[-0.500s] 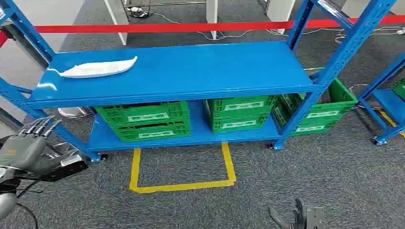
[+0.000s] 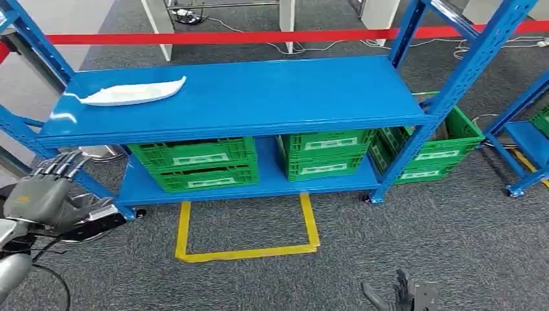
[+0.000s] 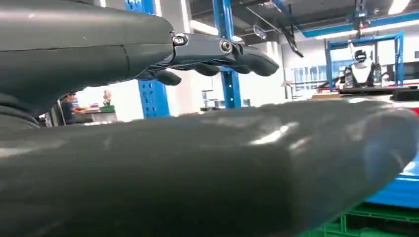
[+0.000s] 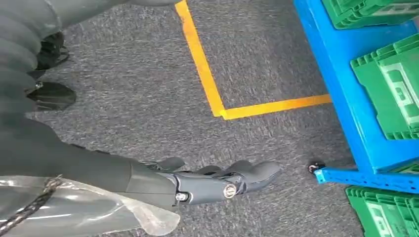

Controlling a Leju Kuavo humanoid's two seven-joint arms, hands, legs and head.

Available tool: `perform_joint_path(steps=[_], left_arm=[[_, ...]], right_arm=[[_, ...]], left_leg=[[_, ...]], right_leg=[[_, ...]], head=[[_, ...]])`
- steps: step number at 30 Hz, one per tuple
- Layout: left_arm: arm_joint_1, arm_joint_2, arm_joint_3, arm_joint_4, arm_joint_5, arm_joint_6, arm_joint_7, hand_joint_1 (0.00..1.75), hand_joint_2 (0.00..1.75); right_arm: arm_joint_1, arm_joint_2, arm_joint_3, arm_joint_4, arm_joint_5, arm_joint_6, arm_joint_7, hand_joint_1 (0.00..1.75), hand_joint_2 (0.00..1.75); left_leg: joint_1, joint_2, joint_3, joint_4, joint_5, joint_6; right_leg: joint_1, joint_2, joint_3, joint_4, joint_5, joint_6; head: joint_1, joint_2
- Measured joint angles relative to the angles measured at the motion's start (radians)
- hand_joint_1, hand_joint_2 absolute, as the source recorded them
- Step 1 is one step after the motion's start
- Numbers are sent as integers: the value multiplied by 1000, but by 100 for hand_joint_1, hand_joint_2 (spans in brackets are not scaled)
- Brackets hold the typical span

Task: Take the parts from the cabinet and place them on the table.

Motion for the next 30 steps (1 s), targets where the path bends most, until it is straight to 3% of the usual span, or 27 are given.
perform_joint_path(steps=[4, 5, 6, 7, 8, 10, 11, 12, 13, 14, 15, 16, 17, 18, 20, 22, 23, 25, 26, 27, 28, 30], left_arm=[[-7, -1, -3, 2, 0, 0, 0, 0, 0], [-9, -1, -3, 2, 0, 0, 0, 0, 0], [-10, -1, -3, 2, 0, 1, 0, 0, 0], [-12, -2, -5, 2, 0, 2, 0, 0, 0], [-14, -3, -5, 2, -1, 3, 0, 0, 0], [-14, -6, -8, 4, 0, 5, -3, 0, 0], [-14, -6, -11, 5, 0, 5, -4, 0, 0], [-15, -6, -13, 6, 1, 6, -6, 0, 0], [-17, -6, -16, 7, 2, 7, -6, 0, 0], [-20, -6, -18, 7, 2, 9, -6, 0, 0], [-21, -6, -18, 7, 3, 11, -6, 0, 0], [-23, -6, -19, 7, 6, 13, -5, 0, 0], [-26, -6, -19, 7, 10, 16, -2, 0, 0], [-26, -6, -19, 7, 11, 18, 1, 0, 0], [-23, -6, -18, 7, 15, 21, 9, 0, 0], [-17, -6, -11, 7, 18, 29, 18, 0, 0], [-15, -6, -5, 7, 19, 36, 22, 0, 0], [-5, -8, 2, 7, 19, 41, 30, 0, 0], [3, -9, 7, 8, 19, 43, 34, 0, 0], [10, -11, 11, 8, 18, 46, 35, 0, 0], [15, -12, 18, 8, 18, 48, 37, 0, 0], [17, -13, 26, 8, 19, 52, 40, 0, 0]], right_arm=[[0, 0, 2, 0, 0, 0, 0, 0, 175], [0, 0, 2, 0, 0, 0, 0, 0, 175], [-1, 0, 4, 0, 0, 0, 0, 0, 175], [-1, -1, 4, 0, 0, 0, 0, 0, 175], [-2, -1, 4, 0, 0, 0, 0, 0, 175], [-1, -2, 4, 2, -1, -11, 0, 0, 175], [-1, -2, 4, 7, -2, -21, 0, 0, 175], [-2, -2, 3, 12, -6, -29, 0, 0, 175], [-2, -3, 3, 14, -11, -31, 0, 0, 175], [-3, -3, 3, 15, -16, -37, 0, 0, 0], [-5, -3, 3, 15, -19, -38, 0, 0, 0], [-6, -4, 3, 16, -22, -38, 0, 0, 0], [-8, -4, 3, 16, -24, -36, 0, 0, 0], [-9, -4, 4, 16, -27, -34, 0, 0, 0], [-3, -4, 3, 16, -33, -35, 0, 0, 0], [-4, -4, 2, 16, -39, -41, 0, 0, 0], [-6, -4, 1, 16, -40, -43, 0, 0, 0], [-4, -4, 2, 16, -40, -46, 0, 0, 0], [-3, -4, 2, 16, -40, -47, 0, 0, 0], [-2, -4, 1, 16, -40, -48, 0, 0, 0], [-1, -4, 1, 16, -41, -49, 0, 0, 0], [-1, -4, 1, 16, -42, -49, 0, 0, 0]], left_leg=[[-1, 0, -4, 5, -1, 5], [-1, 0, -4, 0, 2, 10], [9, 2, 3, -17, 13, 19], [9, 5, 4, -22, 16, 21], [9, 6, 2, -23, 18, 25], [7, 7, 0, -22, 18, 26], [7, 7, 0, -22, 17, 25], [7, 7, 1, -22, 17, 25], [7, 7, 3, -21, 15, 22], [8, 6, 6, -21, 12, 20], [9, 6, 11, -21, 9, 16], [9, 6, 14, -20, 3, 9], [2, 6, 7, -11, 0, 4], [3, 6, 1, -10, 3, 0], [6, 6, 2, -12, 3, -6], [10, 6, -1, 5, -18, -21], [12, 6, -24, 54, -45, -26], [17, 6, -109, 222, -114, -34], [19, 6, -146, 289, -132, -36], [21, 6, -163, 311, -124, -37], [23, 6, -157, 286, -93, -38], [26, 6, -88, 121, 14, -35]], right_leg=[[-1, 0, 0, -3, 4, 7], [-1, 0, 1, -7, 7, 12], [1, 0, -5, -4, 0, 15], [1, -2, -18, 17, -16, 16], [2, -3, -45, 72, -46, 16], [1, -3, -130, 239, -114, 18], [1, -3, -165, 301, -127, 19], [1, -3, -176, 309, -111, 18], [1, -3, -161, 269, -73, 18], [1, -4, -129, 194, -24, 15], [1, -5, -87, 101, 24, 13], [1, -8, -54, 28, 38, 9], [3, -7, -35, 12, 31, 8], [4, -4, -38, 10, 26, -3], [8, -2, -40, 11, 23, -11], [1, -3, -33, 2, 27, -26], [1, -3, -32, 2, 24, -32], [3, -3, -30, 2, 20, -37], [4, -3, -30, 3, 19, -39], [4, -3, -27, 3, 18, -39], [4, -2, -24, 3, 16, -39], [4, -2, -12, 3, 11, -35]], head=[[0, 0], [0, 0], [0, 0], [2, 0], [3, 0], [2, 0], [2, 0], [2, 0], [2, 0], [2, 0], [2, 0], [2, 0], [2, 0], [0, 0], [0, 0], [-1, 0], [-6, 0], [-6, 0], [-6, 0], [-6, 0], [-5, 0], [-6, 0]])
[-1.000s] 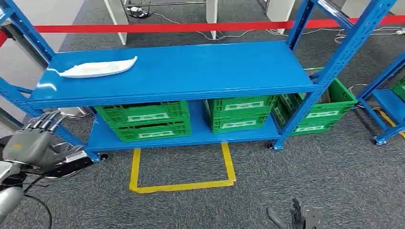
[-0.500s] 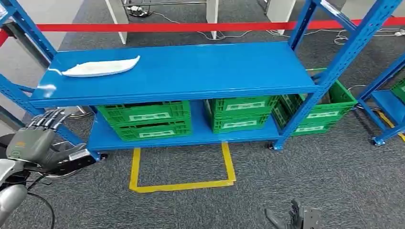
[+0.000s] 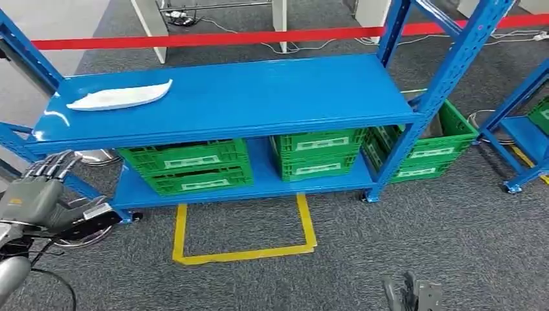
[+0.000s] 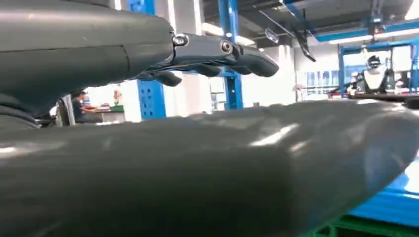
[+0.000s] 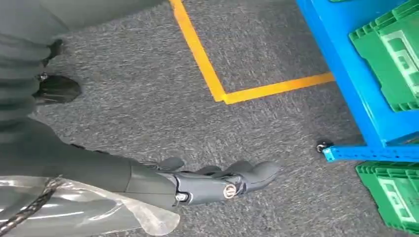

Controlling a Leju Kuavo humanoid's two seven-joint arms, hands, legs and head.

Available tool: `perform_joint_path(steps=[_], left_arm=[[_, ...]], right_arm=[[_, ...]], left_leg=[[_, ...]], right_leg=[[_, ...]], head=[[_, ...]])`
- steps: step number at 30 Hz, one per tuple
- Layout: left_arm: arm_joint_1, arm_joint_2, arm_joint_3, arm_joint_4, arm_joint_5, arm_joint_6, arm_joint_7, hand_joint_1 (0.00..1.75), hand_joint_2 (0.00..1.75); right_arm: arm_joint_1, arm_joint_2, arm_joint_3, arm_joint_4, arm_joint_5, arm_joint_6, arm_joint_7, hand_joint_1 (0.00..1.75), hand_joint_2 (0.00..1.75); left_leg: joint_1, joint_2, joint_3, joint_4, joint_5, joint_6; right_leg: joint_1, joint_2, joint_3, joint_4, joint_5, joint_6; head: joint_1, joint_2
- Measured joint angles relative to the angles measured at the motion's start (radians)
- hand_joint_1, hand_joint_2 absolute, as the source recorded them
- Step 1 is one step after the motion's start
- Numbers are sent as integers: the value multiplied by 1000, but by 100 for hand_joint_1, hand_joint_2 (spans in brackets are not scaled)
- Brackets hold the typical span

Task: Take the parts from the cabinet and place them on the table.

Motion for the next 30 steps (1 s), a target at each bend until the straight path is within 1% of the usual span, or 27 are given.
perform_joint_path(steps=[1, 2, 3, 5, 6, 7, 8, 9, 10, 11, 12, 13, 14, 15, 16, 17, 18, 19, 21, 22, 23, 24, 26, 27, 28, 29, 30], left_arm=[[0, 0, 5, 0, 0, 1, 0, 0, 0], [0, -1, 7, 0, 0, 1, 1, 0, 0], [-1, -1, 9, 0, 0, 2, 2, 0, 0], [5, -1, 12, 0, 0, 2, 2, 0, 0], [6, 0, 17, 0, 0, 2, 2, 0, 0], [5, -2, 19, 0, 0, 3, 2, 0, 0], [3, -2, 21, 0, 0, 4, 2, 0, 0], [3, -2, 23, 0, 0, 5, 3, 0, 0], [6, -3, 23, 0, 0, 5, 3, 0, 0], [8, -5, 24, 0, 0, 6, 3, 0, 0], [10, -7, 25, 0, -2, 8, 6, 0, 0], [13, -8, 28, 0, -5, 9, 8, 0, 0], [14, -9, 32, 0, -7, 11, 11, 0, 0], [16, -9, 37, 0, -7, 13, 12, 0, 0], [17, -10, 44, 0, -7, 16, 13, 0, 0], [18, -11, 49, 0, -7, 19, 14, 0, 0], [18, -11, 54, 0, -7, 20, 15, 0, 0], [22, -11, 59, 0, -6, 21, 17, 0, 0], [29, -11, 71, 0, -5, 22, 18, 0, 0], [31, -9, 77, -1, -4, 23, 18, 0, 0], [33, -10, 83, -1, -2, 23, 19, 0, 0], [33, -10, 90, -1, 0, 24, 19, 0, 0], [39, -15, 93, 0, 1, 24, 19, 0, 0], [44, -18, 95, 0, 2, 23, 19, 0, 0], [48, -19, 96, 0, 2, 23, 19, 0, 0], [49, -20, 97, 0, 2, 23, 19, 0, 0], [49, -20, 98, 0, 1, 23, 18, 0, 0]], right_arm=[[0, 0, 0, 0, 0, 0, 0, 0, 0], [-1, 0, 0, 0, 0, 0, 0, 0, 0], [-2, 0, 0, 0, 0, 0, 0, 0, 0], [0, 0, 0, 0, 0, 0, 0, 0, 0], [-1, 0, 0, 0, 0, 0, 0, 0, 0], [-1, 0, 0, 0, 0, 0, 0, 0, 0], [-2, 0, 0, 0, 0, 0, 0, 0, 0], [-3, 0, 0, 0, -1, 0, 0, 0, 0], [-1, 0, 0, 0, -1, 0, 0, 0, 0], [1, 0, 0, 0, -1, 0, 0, 0, 0], [3, 0, 0, 0, -2, 0, 0, 0, 0], [5, 0, 0, 0, -2, -1, 0, 0, 0], [5, 0, 0, 0, -2, -1, 0, 0, 0], [6, 0, 0, 0, -2, -2, 0, 0, 0], [5, 0, 0, 0, -2, -3, 0, 0, 0], [4, 0, 1, 0, -3, -4, 0, 0, 0], [2, 0, 1, 0, -3, -5, 0, 0, 0], [4, 0, 1, 0, -3, -5, 0, 0, 0], [8, 0, 2, 0, -3, -7, 0, 0, 0], [8, 0, 2, -1, -3, -7, 0, 0, 0], [9, 0, 2, -3, -5, -8, 0, 0, 0], [8, 0, 2, -3, -4, -8, 0, 0, 0], [10, 2, 3, -3, -4, -7, 0, 0, 0], [12, 1, 3, -2, -4, -7, 0, 0, 0], [13, 1, 3, -2, -4, -7, 0, 0, 0], [13, 2, 3, -3, -5, -8, 0, 0, 0], [13, 2, 3, -3, -5, -8, 0, 0, 0]], left_leg=[[1, 0, 36, -90, 38, 1], [-5, 0, 47, -102, 18, 2], [-7, -1, 49, -118, 17, 7], [-10, -2, 44, -116, 16, 13], [-9, -2, 46, -123, 20, 21], [-4, 0, 53, -132, 24, 27], [-4, 0, 56, -133, 23, 33], [-5, 0, 55, -133, 21, 38], [-7, 0, 55, -132, 20, 40], [-8, 0, 55, -132, 19, 42], [-9, 0, 57, -132, 17, 43], [-10, 0, 60, -132, 14, 45], [-11, -1, 64, -132, 9, 44], [-11, -2, 73, -132, 3, 42], [-11, -2, 81, -132, -3, 39], [-14, -2, 84, -132, -9, 34], [-16, -2, 80, -125, -14, 27], [-15, -2, 80, -128, -13, 25], [-13, -2, 86, -132, -19, 15], [-12, -2, 89, -127, -28, 9], [-10, 0, 82, -99, -36, 4], [-9, -1, 47, -27, -63, -1], [-5, -1, -54, 146, -119, -8], [-3, -1, -96, 201, -123, -9], [0, -1, -112, 202, -97, -11], [3, 0, -104, 154, -43, -11], [4, 0, -79, 76, 19, -11]], right_leg=[[0, 0, 3, 0, -3, 4], [4, 0, 1, 1, -4, 9], [5, 1, -5, 3, -4, 15], [2, 0, -5, -3, -1, 26], [2, 0, -3, -4, -3, 33], [0, 0, -11, 7, -14, 37], [0, -2, -28, 42, -36, 39], [0, -1, -68, 120, -71, 39], [0, -1, -114, 208, -106, 40], [0, -2, -155, 282, -129, 41], [0, -1, -181, 319, -131, 41], [0, -1, -183, 308, -106, 41], [0, -2, -162, 255, -64, 39], [0, -2, -117, 159, -8, 35], [0, -2, -70, 65, 35, 31], [6, -2, -42, 24, 18, 28], [5, -4, -27, -1, 12, 23], [8, -3, -28, 5, 12, 22], [9, -1, -26, 2, 6, 10], [1, -2, -13, -7, 5, 7], [1, -1, -2, -9, 0, 0], [1, -3, 10, -11, -8, -7], [2, -3, 30, -11, -27, -8], [2, -3, 42, -11, -37, -7], [1, -2, 56, -11, -47, -6], [0, -1, 74, -11, -60, -4], [-1, 0, 92, -11, -74, 2]], head=[[0, 0], [1, 0], [0, 0], [0, 0], [1, 0], [1, 0], [4, 0], [5, 0], [3, 0], [4, 0], [4, 0], [3, 0], [4, 0], [3, 0], [3, 0], [2, 0], [3, 0], [2, 0], [2, 0], [2, 0], [-1, 0], [-4, 0], [-3, 0], [-4, 0], [-3, 0], [-3, 0], [-3, 0]])
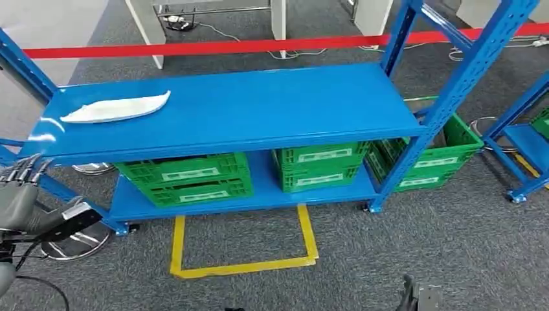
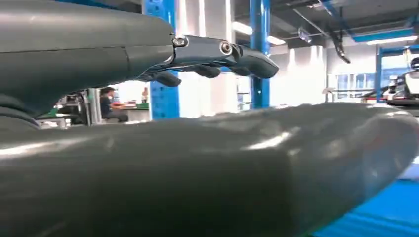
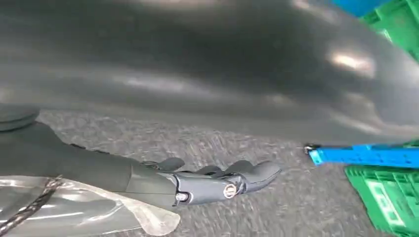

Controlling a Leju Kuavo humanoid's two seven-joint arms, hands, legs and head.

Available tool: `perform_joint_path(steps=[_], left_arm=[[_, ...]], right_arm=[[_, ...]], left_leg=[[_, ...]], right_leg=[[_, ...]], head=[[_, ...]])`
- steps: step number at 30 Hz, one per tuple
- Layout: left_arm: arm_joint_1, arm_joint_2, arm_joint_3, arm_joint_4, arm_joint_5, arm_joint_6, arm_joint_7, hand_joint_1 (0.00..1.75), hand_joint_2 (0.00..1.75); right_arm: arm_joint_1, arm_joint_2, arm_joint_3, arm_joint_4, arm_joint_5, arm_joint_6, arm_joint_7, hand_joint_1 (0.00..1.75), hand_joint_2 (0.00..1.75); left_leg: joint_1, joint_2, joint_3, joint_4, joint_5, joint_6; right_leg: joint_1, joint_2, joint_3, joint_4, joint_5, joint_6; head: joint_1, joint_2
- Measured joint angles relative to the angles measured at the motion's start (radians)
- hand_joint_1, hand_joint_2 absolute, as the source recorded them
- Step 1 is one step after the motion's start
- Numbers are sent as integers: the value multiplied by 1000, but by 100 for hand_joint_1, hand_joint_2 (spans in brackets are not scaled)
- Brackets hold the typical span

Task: Take the parts from the cabinet and place them on the table.

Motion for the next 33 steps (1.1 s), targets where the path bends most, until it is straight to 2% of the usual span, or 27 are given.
perform_joint_path(steps=[1, 3, 4, 6, 7, 8, 9, 10, 11, 13, 14, 15, 16, 17, 18, 19, 21, 23, 24, 25, 27, 28, 29, 30, 31, 32, 33], left_arm=[[0, 0, 2, 0, 0, 0, 0, 0, 0], [2, -3, 1, 2, -1, -1, -1, 0, 0], [-1, -1, 4, 2, -1, -1, -3, 0, 0], [1, -2, 6, 2, -4, -1, -5, 0, 0], [0, 1, 9, 1, -5, 0, -6, 0, 0], [2, 1, 10, -1, -7, 0, -8, 0, 0], [-4, 3, 11, -1, -7, -2, -11, 0, 0], [-8, 2, 10, -1, -7, -4, -13, 0, 0], [-10, 2, 8, -1, -7, -5, -16, 0, 0], [-10, 2, 4, -1, -7, -8, -22, 0, 0], [-11, 1, 3, -1, -7, -9, -24, 0, 0], [-13, 1, 0, -1, -6, -12, -27, 0, 0], [-16, 1, -2, -1, -6, -14, -30, 0, 0], [-17, 0, -3, 0, -6, -16, -32, 0, 0], [-22, -3, -5, 2, -6, -19, -33, 0, 0], [-22, -5, -8, 3, -7, -22, -33, 0, 0], [-22, -4, -10, 3, -7, -22, -33, 0, 0], [-27, -2, -9, 4, -7, -21, -33, 0, 0], [-29, -2, -10, 4, -7, -20, -34, 0, 0], [-30, -2, -11, 4, -8, -18, -37, 0, 0], [-27, -3, -18, 7, -16, -9, -43, 0, 0], [-25, -3, -22, 7, -21, -3, -45, 0, 0], [-24, -3, -26, 7, -28, 2, -48, 0, 0], [-23, -3, -29, 7, -31, 5, -48, 0, 0], [-23, -3, -31, 7, -34, 9, -48, 0, 0], [-22, -3, -32, 7, -40, 15, -48, 0, 0], [-21, -3, -34, 8, -42, 18, -48, 0, 0]], right_arm=[[-1, 0, 0, 0, 0, 0, 0, 0, 0], [-6, 0, 0, 0, -1, 0, 0, 0, 0], [-6, 0, 0, 0, -1, 0, 0, 0, 0], [-3, 2, 1, 0, -1, 0, 0, 0, 0], [-4, 2, 1, 0, -1, 0, 0, 0, 0], [-4, 2, 2, 0, -1, 0, 0, 0, 0], [-7, 2, 2, 0, -1, 0, 0, 0, 0], [-8, 2, 2, 0, -1, 1, 0, 0, 0], [-6, 2, 2, 0, 0, 1, 0, 0, 0], [0, 2, 2, 0, 0, 1, 0, 0, 0], [0, 2, 2, 0, 0, 2, 0, 0, 0], [0, 2, 2, 0, 0, 2, 0, 0, 0], [-1, 2, 2, 0, 1, 2, 0, 0, 0], [0, 2, 2, 0, 1, 2, 0, 0, 0], [3, 2, 2, 0, 1, 1, 0, 0, 0], [4, 2, 2, 1, 1, 0, 0, 0, 0], [3, 2, 2, 1, 1, 0, 0, 0, 0], [-2, 5, 3, 0, 2, 0, 0, 0, 0], [-3, 4, 2, 0, 0, 0, 0, 0, 0], [-5, 4, 2, 0, 1, 0, 0, 0, 0], [-4, 5, 2, 2, 1, 0, 0, 0, 0], [-3, 5, 3, 2, 2, -2, 0, 0, 0], [-2, 5, 2, 3, 1, -3, 0, 0, 0], [-2, 5, 2, 3, 1, -3, 0, 0, 0], [-3, 5, 2, 3, -1, -4, 0, 0, 0], [-3, 5, 2, 3, -2, -4, 0, 0, 0], [-3, 5, 2, 4, -2, -5, 0, 0, 0]], left_leg=[[1, 0, 33, -96, 65, 1], [-9, 0, 58, -135, 57, 3], [-10, 1, 74, -171, 28, 18], [-12, -1, 74, -176, 21, 34], [-10, -5, 91, -181, 18, 40], [-7, -4, 107, -191, 11, 48], [-8, -4, 123, -196, 1, 56], [-8, -4, 134, -197, -8, 57], [-10, -4, 146, -197, -21, 59], [-14, -5, 182, -197, -49, 62], [-16, -6, 202, -197, -62, 63], [-18, -6, 228, -197, -79, 63], [-20, -6, 254, -198, -98, 63], [-21, -6, 271, -199, -117, 62], [-25, -6, 288, -193, -134, 57], [-25, -12, 289, -196, -147, 51], [-21, -12, 307, -209, -151, 43], [-21, -9, 279, -159, -124, 30], [-21, -8, 248, -99, -114, 24], [-17, -8, 203, -33, -123, 20], [-12, -8, 109, 70, -206, 8], [-9, -7, 79, 82, -241, 5], [-6, -7, 66, 67, -238, 3], [-4, -7, 66, 26, -198, 2], [-2, -7, 75, -39, -126, 0], [-1, -7, 87, -119, -33, 0], [-1, -5, 83, -171, 38, 2]], right_leg=[[-2, 0, 21, 0, -14, 5], [2, 1, 27, -8, -34, 18], [1, 0, 26, -15, -36, 23], [0, -2, 48, -24, -25, 38], [0, -3, 47, -15, -24, 41], [-1, -3, 19, 28, -16, 42], [0, -4, -35, 125, -1, 42], [0, -4, -99, 211, -11, 41], [0, -3, -163, 280, -46, 42], [2, -3, -245, 317, -122, 40], [3, -3, -261, 293, -127, 36], [7, -3, -263, 240, -101, 30], [12, -3, -256, 167, -36, 21], [20, -3, -250, 94, 71, 8], [28, 5, -254, 67, 172, 1], [27, 6, -250, 72, 151, 0], [30, 5, -233, 62, 154, -10], [20, 3, -205, 42, 155, -18], [20, 4, -189, 31, 149, -25], [19, 4, -176, 25, 143, -30], [16, 5, -153, 21, 122, -27], [14, 7, -139, 21, 109, -22], [13, 8, -122, 21, 97, -21], [12, 9, -105, 21, 86, -20], [11, 10, -87, 21, 75, -18], [9, 10, -71, 21, 64, -14], [11, 11, -72, 22, 56, -9]], head=[[0, 0], [-5, -1], [-10, -1], [-8, 0], [-6, 0], [-3, 0], [-4, 0], [-4, 0], [-4, 0], [-4, 0], [-4, 0], [-4, 0], [-4, 0], [-4, 0], [-8, 0], [-6, 0], [-5, 0], [-6, 0], [-9, 0], [-8, 0], [-8, 0], [-8, 0], [-8, 0], [-8, 0], [-8, 0], [-8, 0], [-9, 0]])
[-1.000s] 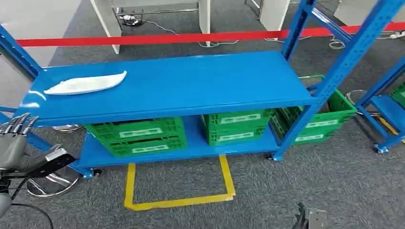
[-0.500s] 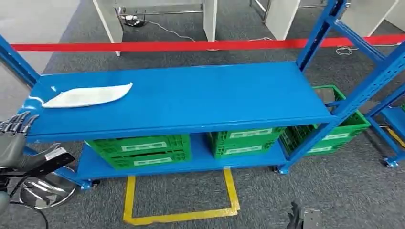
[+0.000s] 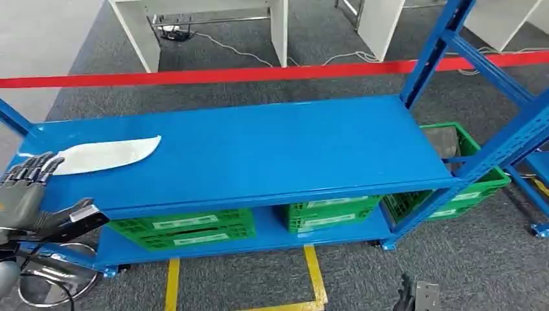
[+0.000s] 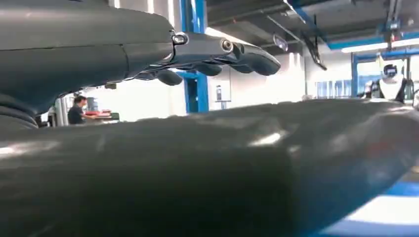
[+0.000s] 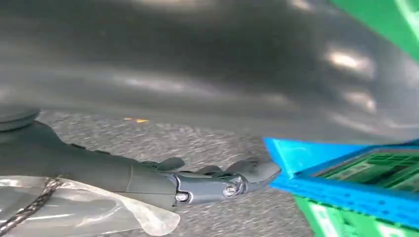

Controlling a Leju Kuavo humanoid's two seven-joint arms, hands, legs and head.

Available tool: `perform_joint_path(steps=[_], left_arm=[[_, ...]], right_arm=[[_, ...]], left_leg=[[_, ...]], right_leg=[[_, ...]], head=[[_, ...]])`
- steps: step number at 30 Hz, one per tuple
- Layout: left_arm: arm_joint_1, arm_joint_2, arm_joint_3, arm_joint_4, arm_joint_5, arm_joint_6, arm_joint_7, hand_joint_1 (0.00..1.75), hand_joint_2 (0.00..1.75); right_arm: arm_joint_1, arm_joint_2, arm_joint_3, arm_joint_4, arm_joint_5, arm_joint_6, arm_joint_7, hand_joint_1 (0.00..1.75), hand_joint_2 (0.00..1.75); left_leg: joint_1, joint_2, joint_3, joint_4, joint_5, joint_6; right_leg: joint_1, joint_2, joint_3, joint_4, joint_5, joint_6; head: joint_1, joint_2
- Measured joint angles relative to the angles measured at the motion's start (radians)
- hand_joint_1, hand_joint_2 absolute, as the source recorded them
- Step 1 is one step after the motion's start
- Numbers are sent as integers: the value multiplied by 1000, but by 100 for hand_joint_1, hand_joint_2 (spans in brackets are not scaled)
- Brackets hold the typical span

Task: Take the parts from the cabinet and place them on the table.

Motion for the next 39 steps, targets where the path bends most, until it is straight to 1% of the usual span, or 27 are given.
perform_joint_path(steps=[1, 2, 4, 6, 7, 9, 10, 11, 12, 13, 14, 16, 19, 20, 21, 22, 24, 25, 26, 27, 29, 30, 31, 34, 36, 37, 39], left_arm=[[2, -2, -2, 1, -3, 1, 0, 0, 0], [8, -1, -3, 1, -5, 3, 0, 0, 0], [11, -1, -3, 0, -5, 3, 0, 0, 0], [11, -1, -2, -2, -5, 6, 0, 0, 0], [12, -1, -2, -2, -6, 7, 0, 0, 0], [14, -2, -2, -2, -6, 7, 0, 0, 0], [14, -2, -2, -2, -5, 7, 0, 0, 0], [15, -3, -3, -2, -5, 7, 0, 0, 0], [16, -3, -3, -2, -5, 7, 0, 0, 0], [16, -3, -3, -2, -6, 7, 0, 0, 0], [17, -3, -3, -2, -5, 7, 0, 0, 0], [16, -2, -2, -2, -6, 8, 0, 0, 0], [19, -2, -2, -2, -1, 2, 1, 0, 0], [20, 2, 0, -2, 5, -6, 2, 0, 0], [24, 3, 2, -2, 12, -13, 6, 0, 0], [23, 5, 5, -2, 16, -19, 7, 0, 0], [29, 5, 6, -2, 29, -30, 10, 0, 0], [35, 5, 7, -2, 35, -34, 10, 0, 0], [41, 5, 10, -2, 40, -38, 11, 0, 0], [44, 5, 11, -2, 45, -39, 11, 0, 0], [46, 5, 19, -2, 55, -40, 12, 0, 0], [47, 5, 23, -2, 58, -40, 12, 0, 0], [47, 6, 29, -2, 63, -41, 12, 0, 0], [58, 7, 40, -2, 67, -41, 12, 0, 0], [58, 7, 46, -2, 67, -41, 12, 0, 0], [59, 7, 47, -2, 68, -41, 12, 0, 0], [64, 5, 52, -2, 70, -41, 12, 0, 0]], right_arm=[[0, 0, 0, 1, -1, -1, 0, 0, 0], [-1, 0, -1, 1, -2, -1, 0, 0, 0], [0, 0, -1, 1, -3, -2, 0, 0, 0], [-1, 0, -2, 1, -3, -2, 0, 0, 0], [-2, 0, -2, 1, -3, -2, 0, 0, 0], [0, 0, -2, 2, -3, -2, 0, 0, 0], [2, 0, -2, 2, -3, -2, 0, 0, 0], [3, 0, -2, 2, -3, -2, 0, 0, 0], [3, 0, -2, 2, -3, -2, 0, 0, 0], [2, 0, -2, 2, -3, -2, 0, 0, 0], [1, 0, -2, 2, -3, -2, 0, 0, 0], [-2, 0, -2, 2, -3, -2, 0, 0, 0], [0, 0, -2, 3, -2, -2, 0, 0, 0], [-1, 0, -2, 3, -2, -2, 0, 0, 0], [-2, -1, -3, 3, -3, -2, 0, 0, 0], [-3, -2, -3, 3, -2, -2, 0, 0, 0], [0, -1, -3, 4, 0, -1, 0, 0, 0], [0, -1, -3, 5, 0, 0, 0, 0, 0], [1, -1, -3, 5, 0, 0, 0, 0, 0], [1, -1, -3, 5, 0, 0, 0, 0, 0], [1, -1, -3, 5, 1, -1, 0, 0, 0], [0, -1, -4, 6, 1, -1, 0, 0, 0], [-1, -1, -3, 5, 1, -1, 0, 0, 0], [1, -1, -3, 6, 2, -1, 0, 0, 0], [1, -2, -3, 6, 3, -1, 0, 0, 0], [-1, -2, -3, 6, 3, -1, 0, 0, 0], [2, -2, -3, 6, 3, -1, 0, 0, 0]], left_leg=[[-5, 4, 1, 2, -45, 9], [-7, 3, -1, 6, -11, 17], [-8, 2, -2, 3, -10, 28], [-3, 5, 9, -11, -6, 38], [-3, 6, 9, -11, -7, 43], [-5, 7, 9, -11, -11, 48], [-6, 7, 9, -11, -12, 50], [-6, 7, 10, -11, -14, 51], [-6, 6, 13, -11, -15, 51], [-6, 6, 17, -11, -17, 51], [-6, 5, 23, -11, -21, 48], [-13, 4, 22, -5, -26, 39], [-8, 4, 23, -12, -18, 22], [-8, 4, 21, -8, -25, 17], [-6, 5, 16, 12, -45, 12], [-6, 5, -2, 58, -76, 8], [-4, 5, -71, 223, -156, 0], [-4, 5, -94, 279, -174, -2], [-4, 5, -96, 288, -167, -3], [-3, 5, -77, 255, -140, -3], [-2, 5, 14, 81, -53, 1], [-2, 5, 55, -2, -34, 3], [-8, 5, 66, -23, -50, 8], [-14, 4, 60, -23, -45, 27], [-7, 6, 66, -38, -35, 42], [-7, 7, 66, -38, -35, 48], [-8, 7, 65, -38, -37, 51]], right_leg=[[3, 5, 8, 5, -9, 8], [3, 5, 7, 7, -16, 16], [2, 4, 10, -1, -17, 23], [2, -6, -10, 32, -53, 33], [1, -9, -39, 93, -85, 35], [0, -10, -127, 256, -145, 40], [0, -10, -158, 305, -151, 40], [0, -10, -168, 305, -131, 40], [0, -10, -157, 262, -92, 39], [0, -11, -125, 185, -42, 36], [0, -12, -74, 73, 15, 30], [4, -13, -35, -2, 14, 24], [8, -9, -35, 4, 18, 13], [-2, -11, -30, -8, 26, 1], [-1, -12, -29, -10, 29, -4], [-1, -12, -29, -10, 29, -7], [0, -12, -30, -10, 29, -8], [0, -12, -31, -10, 29, -8], [0, -12, -30, -10, 30, -8], [0, -12, -30, -10, 30, -8], [0, -12, -27, -9, 30, -6], [0, -12, -26, -9, 29, -4], [7, -10, -31, -7, 30, 4], [2, -10, -32, -13, 35, 19], [1, -11, -44, 3, 21, 30], [1, -13, -64, 43, -7, 33], [-1, -12, -142, 205, -80, 36]], head=[[0, 0], [-1, 0], [0, 0], [2, 0], [4, 0], [3, 0], [3, 0], [3, 0], [3, 0], [3, 0], [4, 0], [2, 0], [2, 0], [2, 0], [0, 0], [-2, 0], [-1, 0], [0, 0], [-1, 0], [-1, 0], [-1, 0], [-1, 0], [-1, 0], [0, 0], [1, 0], [4, 0], [4, 0]])
